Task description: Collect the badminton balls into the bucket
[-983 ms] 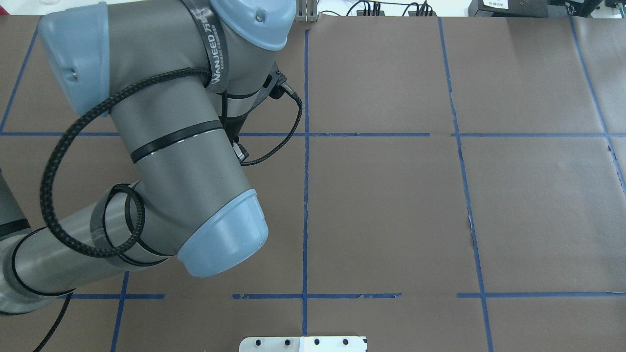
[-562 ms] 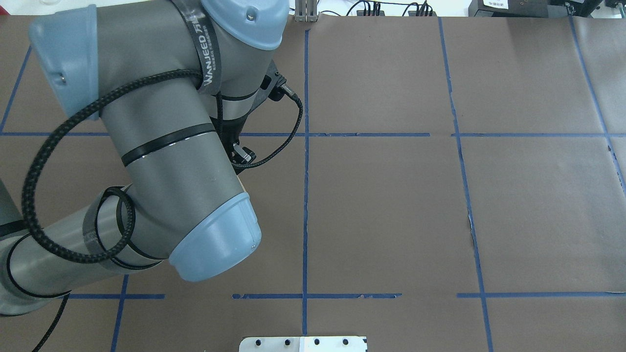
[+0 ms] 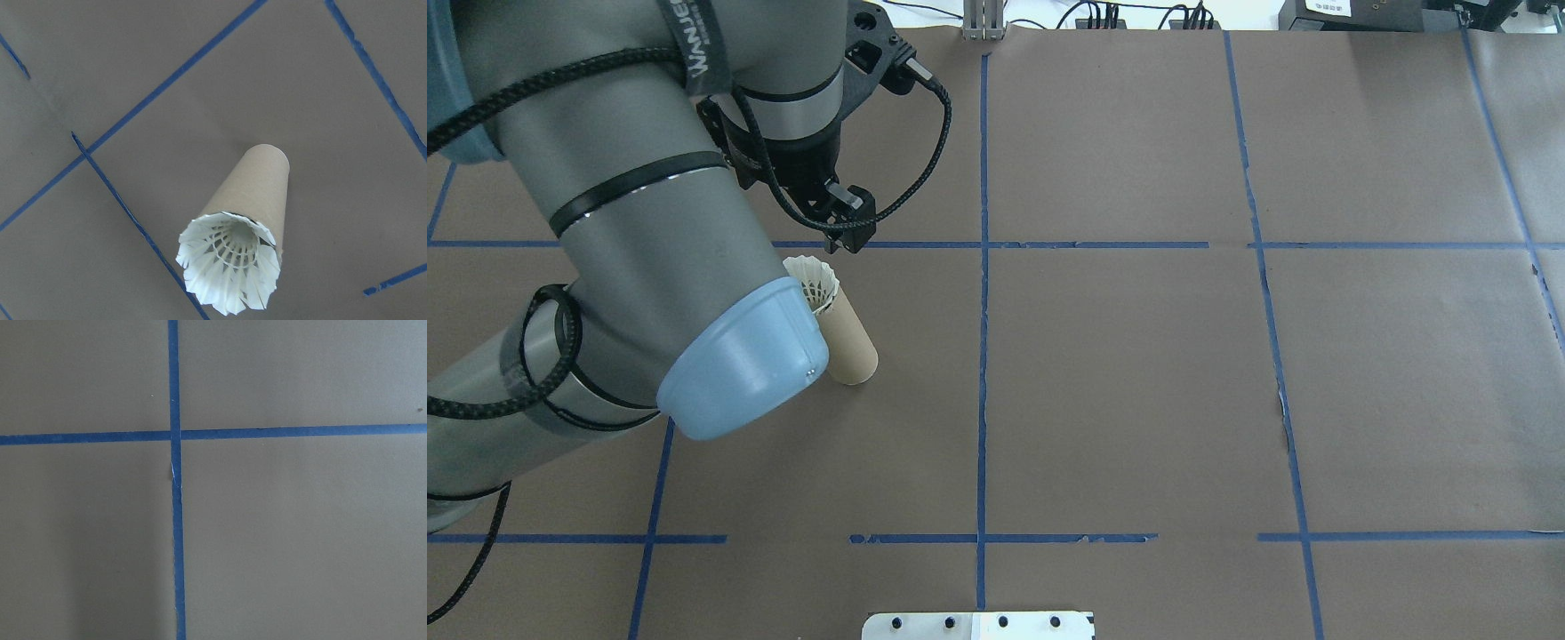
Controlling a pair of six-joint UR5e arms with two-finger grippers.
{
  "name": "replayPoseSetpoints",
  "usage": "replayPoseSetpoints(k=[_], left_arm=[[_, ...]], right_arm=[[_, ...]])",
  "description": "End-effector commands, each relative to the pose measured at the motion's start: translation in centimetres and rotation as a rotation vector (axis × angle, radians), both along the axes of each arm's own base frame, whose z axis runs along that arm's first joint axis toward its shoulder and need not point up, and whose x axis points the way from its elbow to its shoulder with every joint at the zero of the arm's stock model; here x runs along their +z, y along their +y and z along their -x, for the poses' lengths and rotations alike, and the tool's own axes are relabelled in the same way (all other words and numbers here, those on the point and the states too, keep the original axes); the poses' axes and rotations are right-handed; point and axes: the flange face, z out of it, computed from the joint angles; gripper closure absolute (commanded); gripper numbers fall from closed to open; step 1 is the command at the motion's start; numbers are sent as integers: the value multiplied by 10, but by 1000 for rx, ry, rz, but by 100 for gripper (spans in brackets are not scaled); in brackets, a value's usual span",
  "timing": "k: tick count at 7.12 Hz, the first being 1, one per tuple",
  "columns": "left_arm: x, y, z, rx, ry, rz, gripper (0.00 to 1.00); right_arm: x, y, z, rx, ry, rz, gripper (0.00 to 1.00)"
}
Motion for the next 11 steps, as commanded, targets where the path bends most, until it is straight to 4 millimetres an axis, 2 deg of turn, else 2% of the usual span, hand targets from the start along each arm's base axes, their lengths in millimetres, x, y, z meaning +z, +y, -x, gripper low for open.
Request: replayPoseSetpoints(k=[1, 3, 5, 6, 7, 8, 9, 10, 11], left_arm=[[43, -47, 37, -89, 104, -92, 0], [105, -86, 100, -140, 173, -101, 0], [180, -112, 158, -150, 200, -20, 0], [241, -110, 190, -156, 173, -4, 0], [304, -114, 249, -156, 137, -8, 0], [356, -121, 286, -172, 179, 107, 0], [402, -117, 318, -223, 189, 199, 0], [449, -96, 359, -294, 176, 274, 0], [491, -64, 383, -339, 175, 344, 0]], right_arm=[[0, 0, 0, 0, 0, 0, 0], [0, 0, 0, 0, 0, 0, 0], [0, 0, 0, 0, 2, 0, 0], [0, 0, 0, 0, 0, 0, 0], [0, 0, 0, 0, 0, 0, 0], [0, 0, 0, 0, 0, 0, 0], [0, 0, 0, 0, 0, 0, 0], [0, 0, 0, 0, 0, 0, 0], [0, 0, 0, 0, 0, 0, 0]])
